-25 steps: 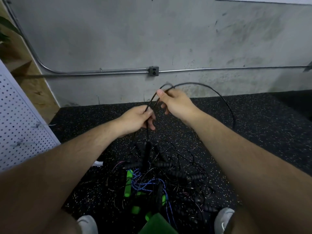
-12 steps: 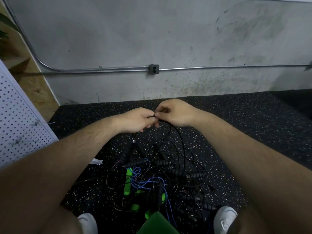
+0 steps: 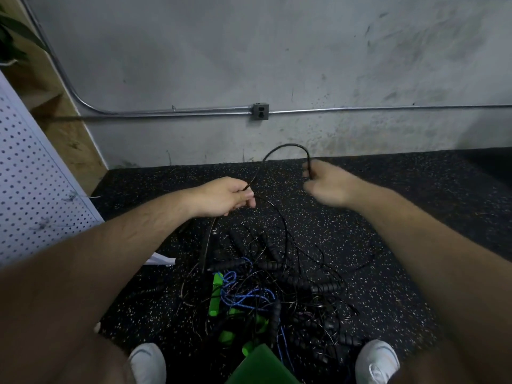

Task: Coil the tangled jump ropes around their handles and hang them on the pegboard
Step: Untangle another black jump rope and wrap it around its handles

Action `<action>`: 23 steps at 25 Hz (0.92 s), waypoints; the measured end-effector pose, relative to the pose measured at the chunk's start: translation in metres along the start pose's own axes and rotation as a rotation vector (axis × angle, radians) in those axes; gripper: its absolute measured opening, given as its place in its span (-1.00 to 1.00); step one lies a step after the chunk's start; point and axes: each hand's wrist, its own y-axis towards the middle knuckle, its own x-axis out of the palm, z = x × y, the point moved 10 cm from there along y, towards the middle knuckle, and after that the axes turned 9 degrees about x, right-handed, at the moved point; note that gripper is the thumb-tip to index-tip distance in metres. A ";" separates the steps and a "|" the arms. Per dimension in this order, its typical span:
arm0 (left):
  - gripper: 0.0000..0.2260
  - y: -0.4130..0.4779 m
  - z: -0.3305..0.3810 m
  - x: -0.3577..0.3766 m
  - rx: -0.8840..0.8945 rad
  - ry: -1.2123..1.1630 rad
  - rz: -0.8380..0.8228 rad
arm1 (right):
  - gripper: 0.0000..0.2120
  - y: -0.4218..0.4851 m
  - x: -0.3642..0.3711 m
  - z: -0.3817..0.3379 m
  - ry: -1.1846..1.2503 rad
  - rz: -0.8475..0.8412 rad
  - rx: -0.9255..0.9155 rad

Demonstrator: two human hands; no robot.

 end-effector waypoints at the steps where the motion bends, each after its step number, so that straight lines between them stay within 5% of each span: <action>1: -0.73 0.003 0.005 0.005 0.019 0.012 -0.008 | -0.40 -0.007 0.018 -0.021 0.060 -0.051 -0.098; 4: -0.73 0.009 0.012 0.008 0.037 0.044 -0.001 | -0.14 -0.012 -0.013 -0.048 0.229 0.326 -0.106; 6: -0.73 0.009 0.007 0.002 -0.002 0.055 0.021 | -0.17 -0.022 -0.044 -0.045 -0.099 0.531 0.139; 8: -0.72 0.008 0.005 -0.002 -0.027 0.098 0.025 | -0.39 -0.030 -0.040 -0.046 -0.518 0.446 0.247; 9: -0.73 0.008 0.006 -0.002 -0.032 0.132 0.017 | -0.50 -0.034 -0.027 -0.057 -0.589 0.398 0.153; 12: -0.74 0.009 0.016 0.008 0.009 0.117 -0.033 | -0.57 -0.046 0.023 -0.092 -0.421 0.192 -0.302; 14: -0.74 0.008 0.020 0.014 0.023 0.035 -0.065 | -0.79 -0.037 0.032 -0.092 -0.317 0.125 -0.367; 20: -0.78 0.002 0.013 0.013 0.010 -0.044 -0.067 | -0.94 -0.023 0.023 -0.075 -0.282 0.191 -0.318; 23: -0.76 -0.002 0.007 0.000 0.007 -0.048 -0.020 | -0.76 -0.014 -0.032 -0.029 -0.368 0.394 -0.004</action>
